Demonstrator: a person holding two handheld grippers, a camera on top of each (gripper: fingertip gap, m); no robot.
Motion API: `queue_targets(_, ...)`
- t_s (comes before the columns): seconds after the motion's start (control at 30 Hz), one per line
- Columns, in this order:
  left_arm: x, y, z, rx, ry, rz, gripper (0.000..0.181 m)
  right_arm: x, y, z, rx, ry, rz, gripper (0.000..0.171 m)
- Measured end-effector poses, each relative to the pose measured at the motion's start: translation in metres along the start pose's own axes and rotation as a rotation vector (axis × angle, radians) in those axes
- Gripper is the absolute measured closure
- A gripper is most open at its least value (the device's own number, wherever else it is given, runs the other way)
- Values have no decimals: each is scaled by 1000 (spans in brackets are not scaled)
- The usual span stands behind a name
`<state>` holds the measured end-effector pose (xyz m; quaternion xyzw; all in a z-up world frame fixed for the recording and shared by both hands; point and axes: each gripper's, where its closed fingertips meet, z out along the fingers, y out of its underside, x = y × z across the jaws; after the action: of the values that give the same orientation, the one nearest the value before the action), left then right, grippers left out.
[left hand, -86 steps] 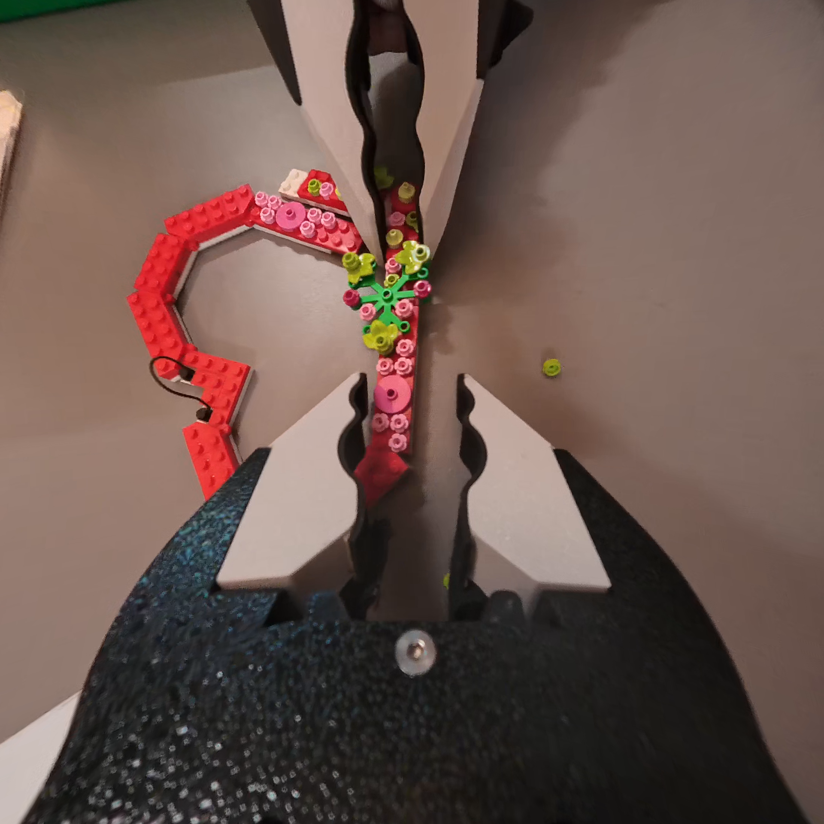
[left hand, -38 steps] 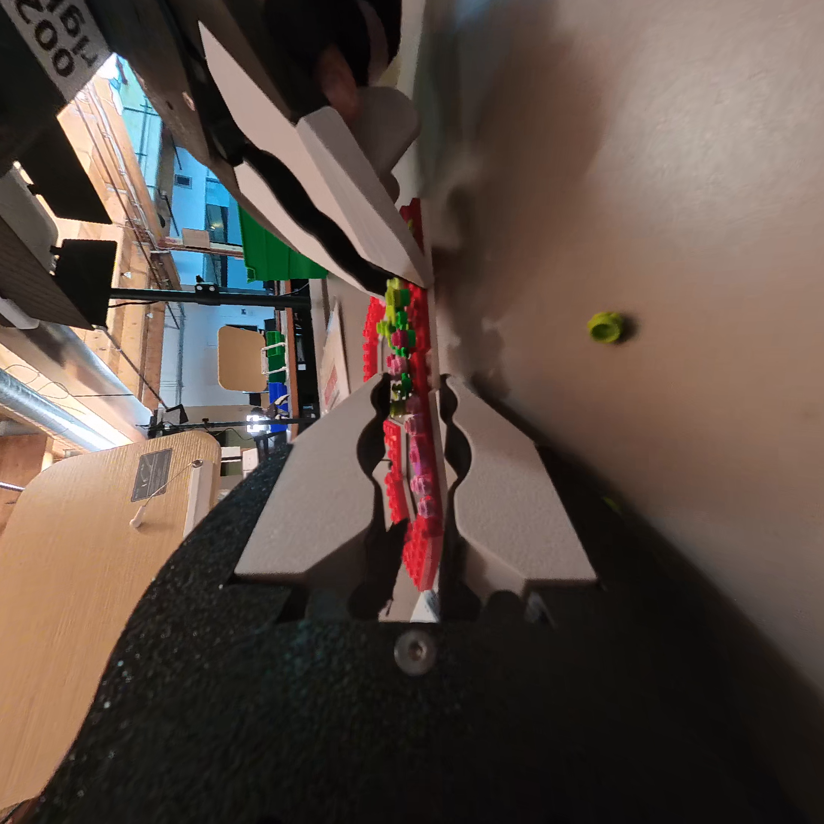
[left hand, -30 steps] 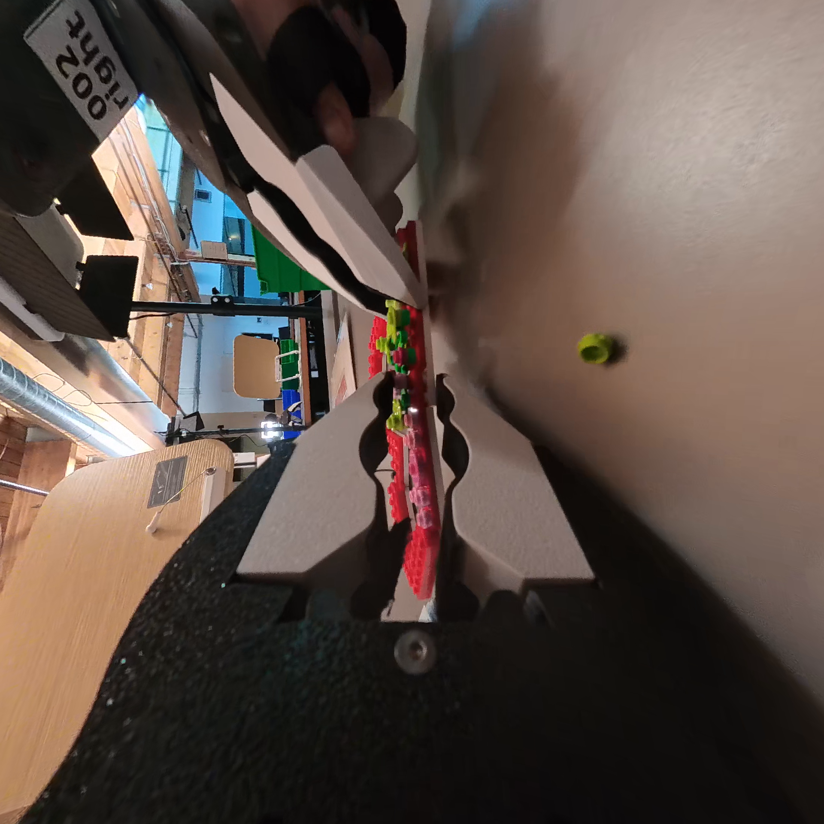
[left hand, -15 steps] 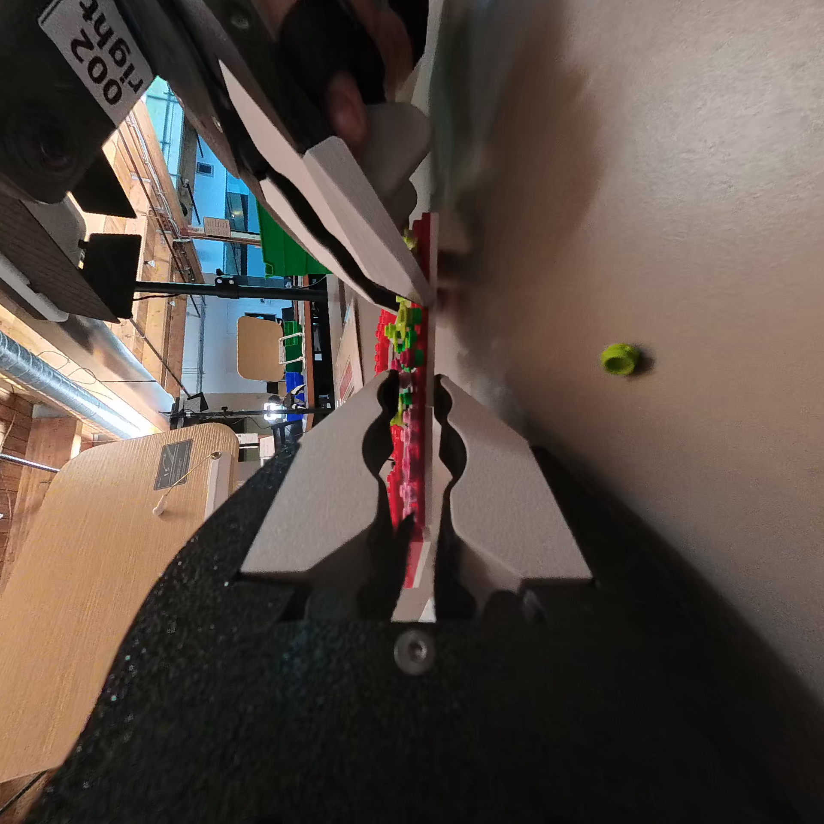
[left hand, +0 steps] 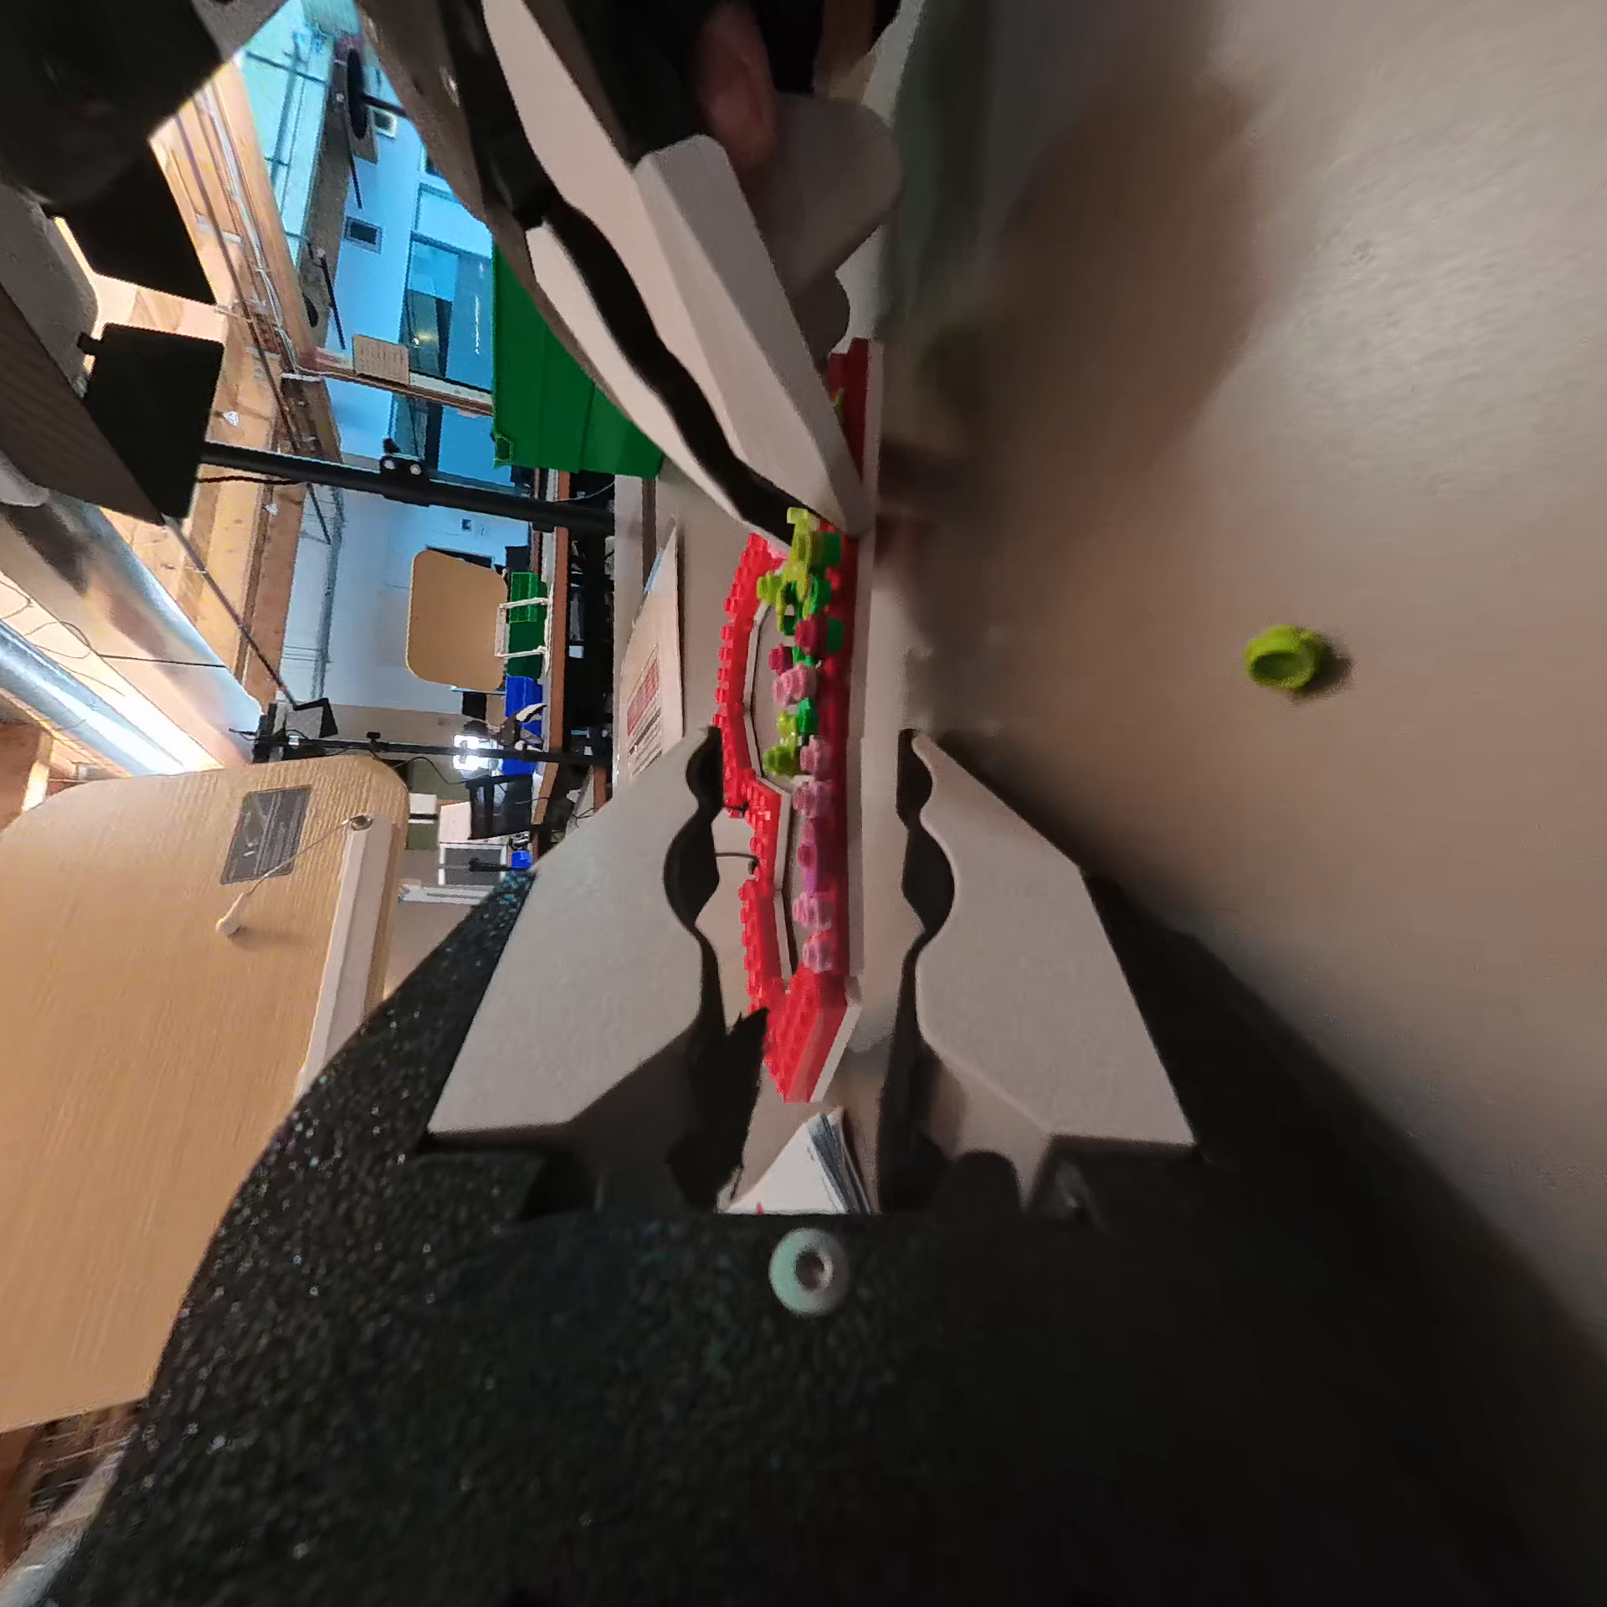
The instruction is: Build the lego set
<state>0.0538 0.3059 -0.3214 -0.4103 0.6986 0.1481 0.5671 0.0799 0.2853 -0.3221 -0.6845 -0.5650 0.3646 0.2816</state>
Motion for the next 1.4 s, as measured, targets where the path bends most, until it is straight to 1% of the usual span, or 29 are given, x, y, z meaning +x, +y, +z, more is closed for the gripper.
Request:
queue_targets(0.03, 0, -1, 1, 1, -3, 12, 147, 0, 0, 0, 2, -4, 4, 156)
queue_targets(0.2, -2, 0, 3, -12, -24, 54, 162, -1, -2, -1, 11, -16, 16, 156)
queue_targets(0.4, -4, 2, 3, -33, -33, 83, 163, -1, -3, -1, 20, -19, 18, 156)
queue_targets(0.53, -6, 3, 4, -55, -34, 76, 164, 2, -4, -2, 18, 27, -41, 155)
queue_targets(0.6, -7, 4, 4, -61, -34, 66, 164, 3, -5, -4, 17, 57, -85, 150)
queue_targets(0.77, -6, 6, 5, -67, -28, 56, 164, 6, -16, -7, 57, 149, -215, 119)
queue_targets(0.83, -5, 6, 5, -67, -24, 52, 164, 5, -22, -7, 75, 203, -322, 111)
queue_targets(0.9, -5, 5, 6, -66, -21, 45, 164, 5, -24, -4, 43, 307, -507, 107)
queue_targets(1.0, -5, 5, 6, -63, -17, 36, 164, 10, -22, 6, -66, 469, -787, 109)
queue_targets(1.1, -5, 6, 6, -62, -14, 32, 164, 13, -18, 18, -160, 561, -993, 119)
queue_targets(1.2, -5, 6, 5, -60, -13, 31, 164, 15, -17, 23, -192, 600, -1083, 133)
queue_targets(1.33, -5, 5, 5, -53, -10, 11, 164, 17, -20, 22, -190, 647, -1118, 147)
queue_targets(1.4, -5, 4, 5, -49, -9, 5, 164, 16, -22, 21, -174, 647, -1111, 151)
